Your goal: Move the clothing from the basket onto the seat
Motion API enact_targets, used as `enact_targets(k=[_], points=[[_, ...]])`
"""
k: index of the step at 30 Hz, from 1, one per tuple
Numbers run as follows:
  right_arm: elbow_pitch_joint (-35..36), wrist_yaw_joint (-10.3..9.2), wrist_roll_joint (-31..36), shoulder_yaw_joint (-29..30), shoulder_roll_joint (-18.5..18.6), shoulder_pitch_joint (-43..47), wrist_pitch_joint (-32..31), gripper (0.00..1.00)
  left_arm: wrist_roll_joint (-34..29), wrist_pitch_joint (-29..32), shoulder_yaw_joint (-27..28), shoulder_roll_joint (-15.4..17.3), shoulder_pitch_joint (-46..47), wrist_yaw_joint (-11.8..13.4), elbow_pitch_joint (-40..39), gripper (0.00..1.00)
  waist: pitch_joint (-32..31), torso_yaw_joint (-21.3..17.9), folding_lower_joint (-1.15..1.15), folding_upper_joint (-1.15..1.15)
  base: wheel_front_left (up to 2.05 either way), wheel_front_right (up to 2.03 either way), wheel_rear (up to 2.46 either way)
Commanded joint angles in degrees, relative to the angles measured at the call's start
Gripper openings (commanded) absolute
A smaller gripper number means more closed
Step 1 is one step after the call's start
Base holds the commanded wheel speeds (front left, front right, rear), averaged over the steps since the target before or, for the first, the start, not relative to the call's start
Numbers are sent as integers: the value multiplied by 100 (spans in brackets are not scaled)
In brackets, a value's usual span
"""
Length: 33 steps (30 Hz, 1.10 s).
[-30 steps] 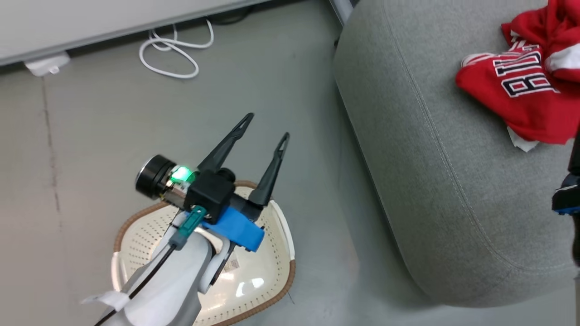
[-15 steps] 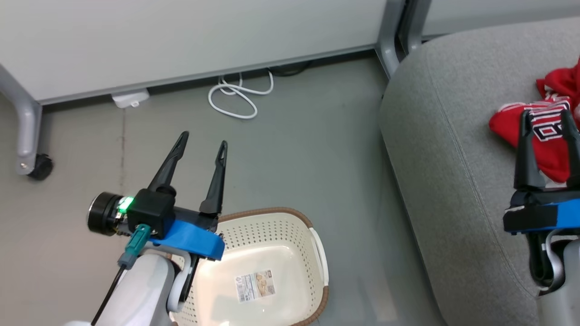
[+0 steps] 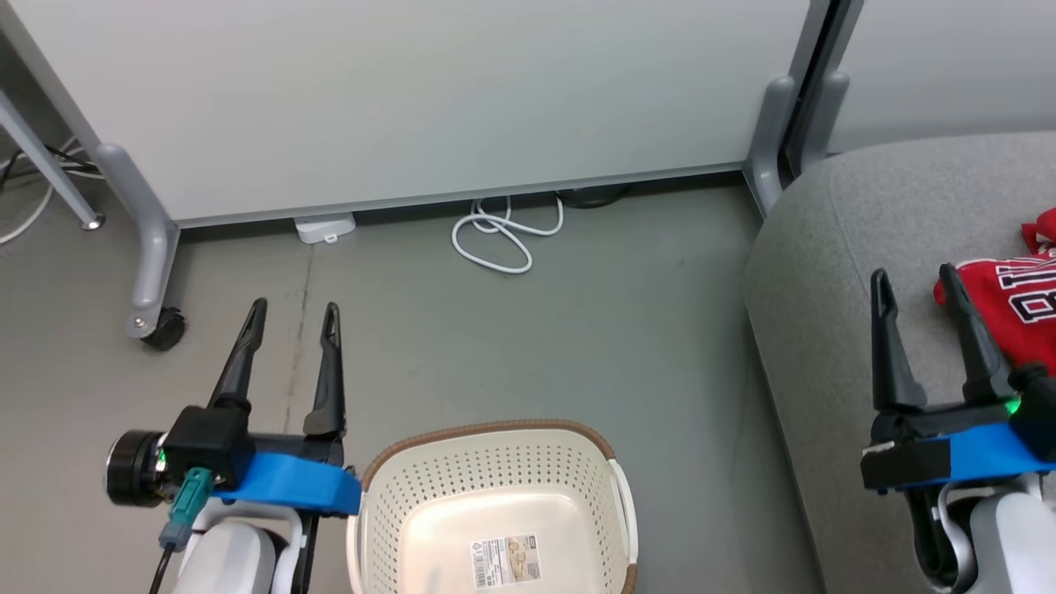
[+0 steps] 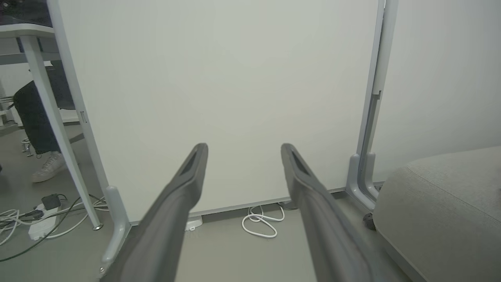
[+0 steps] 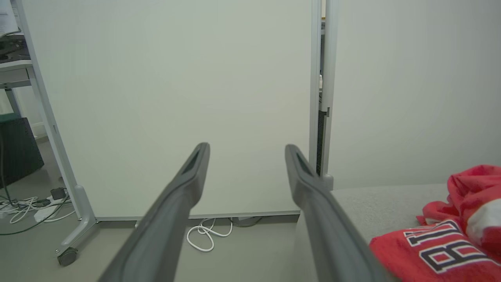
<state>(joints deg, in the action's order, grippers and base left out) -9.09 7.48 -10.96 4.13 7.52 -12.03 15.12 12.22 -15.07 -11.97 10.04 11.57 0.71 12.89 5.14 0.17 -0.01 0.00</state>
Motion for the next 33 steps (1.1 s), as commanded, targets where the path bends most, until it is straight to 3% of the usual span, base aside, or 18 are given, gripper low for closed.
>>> enact_targets(k=[1,11,33], points=[[38,3,40,-5,-29,108,5,100,-31,-14,38,-18,-87,4,-31,100,-64,58,1,0,0,0,0],[169,3,62,-75,-253,602,5,100,-227,-14,502,-161,-607,-77,-262,100,-321,220,1,0,0,0,0],[233,2,170,-242,-467,1166,-58,100,-431,-14,768,-386,-937,-228,-189,100,-564,339,1,0,0,0,0]])
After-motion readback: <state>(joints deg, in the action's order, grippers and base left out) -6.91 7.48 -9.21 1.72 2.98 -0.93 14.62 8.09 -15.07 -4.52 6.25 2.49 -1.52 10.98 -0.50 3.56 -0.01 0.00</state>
